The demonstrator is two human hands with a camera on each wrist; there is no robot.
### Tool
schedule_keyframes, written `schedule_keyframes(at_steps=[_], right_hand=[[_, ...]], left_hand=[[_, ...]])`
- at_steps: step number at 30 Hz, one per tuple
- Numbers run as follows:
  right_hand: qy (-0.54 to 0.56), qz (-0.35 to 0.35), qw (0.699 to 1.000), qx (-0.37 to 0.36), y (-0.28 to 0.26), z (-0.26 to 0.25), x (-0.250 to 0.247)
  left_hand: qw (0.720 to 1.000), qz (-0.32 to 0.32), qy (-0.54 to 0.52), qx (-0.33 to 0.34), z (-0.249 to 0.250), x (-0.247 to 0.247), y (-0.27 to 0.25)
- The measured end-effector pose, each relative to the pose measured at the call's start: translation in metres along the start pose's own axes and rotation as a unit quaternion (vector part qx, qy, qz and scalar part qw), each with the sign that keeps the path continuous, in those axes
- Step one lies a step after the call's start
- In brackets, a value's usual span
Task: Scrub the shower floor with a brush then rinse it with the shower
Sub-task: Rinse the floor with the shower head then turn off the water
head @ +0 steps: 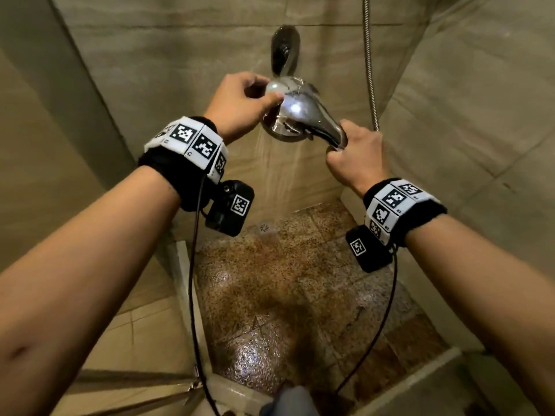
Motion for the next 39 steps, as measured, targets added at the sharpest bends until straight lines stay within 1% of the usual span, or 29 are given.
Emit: schedule_keyframes(at_steps=[4,7,11,15,20,25,29,33,36,39], right_hand=[[0.011,0.024,0.999,0.019,-0.019,-0.005,-0.001],[0.005,0.02,1.0,0.023,-0.028,-0.013,-0.009],[-0.01,0.026,1.0,-0.003,-0.046,-0.021,-0.029],[-0.011,0.019,0.999,-0.037,-0.063,-0.025,-0.039],[0.025,0.025,0.998,-0.057,-0.083,-0.008,-0.05],[0.063,0.021,0.994,-0.085,-0.098,-0.012,-0.045],[0.099,0.022,0.99,-0.099,-0.114,-0.025,-0.04],[0.152,0.001,0.982,-0.11,-0.13,-0.037,-0.028],[0.148,-0.034,0.98,-0.127,-0.136,-0.047,-0.015],[0.147,-0.037,0.98,-0.129,-0.138,-0.054,-0.008]], left_hand=[[1.0,-0.004,-0.006,0.006,0.011,-0.005,-0.009],[1.0,-0.006,-0.005,-0.006,0.015,-0.012,-0.018],[1.0,0.009,-0.008,-0.016,0.019,-0.022,-0.042],[0.999,0.018,0.026,-0.018,0.028,-0.029,-0.064],[0.998,0.015,0.062,-0.001,0.051,-0.026,-0.096],[0.995,0.028,0.091,-0.01,0.057,-0.035,-0.129],[0.997,0.047,0.061,-0.01,0.054,-0.045,-0.149],[0.997,0.063,0.032,-0.012,0.049,-0.053,-0.165],[0.997,0.072,0.028,-0.026,0.04,-0.06,-0.176],[0.996,0.068,0.034,-0.037,0.035,-0.068,-0.184]])
Point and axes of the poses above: each hand's wrist, its own y-axis towards the middle knuckle, its own x-axis out of the palm, z = x × y, the point moved 9 cm from there along y, towards the middle knuckle, and after that the axes turned 4 degrees about -y, right-handed, at the moved point
